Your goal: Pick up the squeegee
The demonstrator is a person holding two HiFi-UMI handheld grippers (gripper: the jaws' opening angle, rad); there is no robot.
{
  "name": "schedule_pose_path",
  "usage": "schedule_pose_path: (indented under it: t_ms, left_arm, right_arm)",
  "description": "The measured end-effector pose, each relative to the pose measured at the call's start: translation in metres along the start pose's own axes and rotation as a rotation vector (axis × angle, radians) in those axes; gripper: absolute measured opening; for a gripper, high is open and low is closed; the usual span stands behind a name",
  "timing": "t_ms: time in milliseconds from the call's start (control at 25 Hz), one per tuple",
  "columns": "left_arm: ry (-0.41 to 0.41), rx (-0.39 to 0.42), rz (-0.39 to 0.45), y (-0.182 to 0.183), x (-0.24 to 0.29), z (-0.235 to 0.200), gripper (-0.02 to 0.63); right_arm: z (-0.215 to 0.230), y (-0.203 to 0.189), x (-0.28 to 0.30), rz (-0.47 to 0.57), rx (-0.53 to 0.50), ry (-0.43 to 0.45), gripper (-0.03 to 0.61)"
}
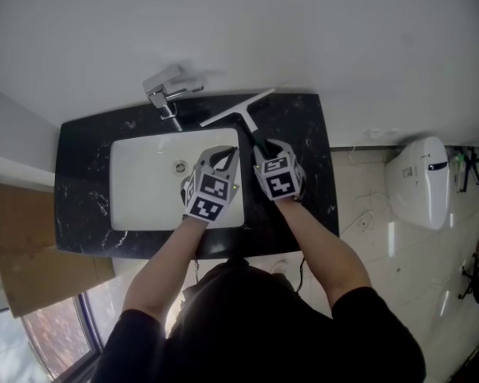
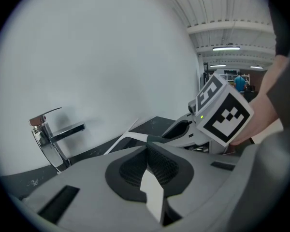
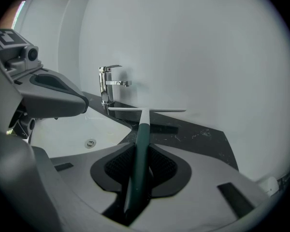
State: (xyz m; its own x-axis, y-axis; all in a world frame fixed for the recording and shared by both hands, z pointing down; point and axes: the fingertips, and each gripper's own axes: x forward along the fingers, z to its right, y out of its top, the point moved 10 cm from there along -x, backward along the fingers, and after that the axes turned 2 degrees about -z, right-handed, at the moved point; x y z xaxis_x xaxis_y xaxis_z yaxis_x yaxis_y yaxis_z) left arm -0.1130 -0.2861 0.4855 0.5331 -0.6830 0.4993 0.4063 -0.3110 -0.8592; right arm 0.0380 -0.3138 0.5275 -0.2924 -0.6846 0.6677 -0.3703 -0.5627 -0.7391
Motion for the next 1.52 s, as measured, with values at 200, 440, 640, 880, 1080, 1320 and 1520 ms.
schedule_pose_path:
  t_ms: [200,440,640,880,1080,1320,1520]
  left_arm:
    - [0.028,0.006,0.032,0.006,-0.028,0.014,0.005]
    - [0.089,0.023,0.09,0.018,-0.084,0.057,0.005]
    - [0.124,0.051,0.128,0.023,-0.138,0.112,0.005]
    - [0.155,0.073,0.161,0.019,-0.196,0.171,0.005]
    - [0.153,0.092,0.178,0.012,-0.226,0.204,0.005]
    - [0.134,0.1,0.194,-0.002,-0.245,0.211,0.005]
    - [0.116,0.1,0.2,-0.005,-0.252,0.201,0.005]
  right_arm:
    - [-0.003,-0.001,-0.041,0.064,-0.007,0.011,0.103]
    - [-0.013,-0.019,-0.119,0.161,-0.01,0.05,0.103]
    - [-0.026,-0.041,-0.19,0.23,-0.032,0.089,0.103]
    - [-0.04,-0.068,-0.265,0.296,-0.065,0.126,0.103]
    - [-0.048,-0.088,-0.303,0.336,-0.091,0.129,0.103]
    - [-0.071,-0.097,-0.328,0.369,-0.075,0.138,0.103]
    - [-0.081,-0.094,-0.334,0.379,-0.061,0.118,0.103]
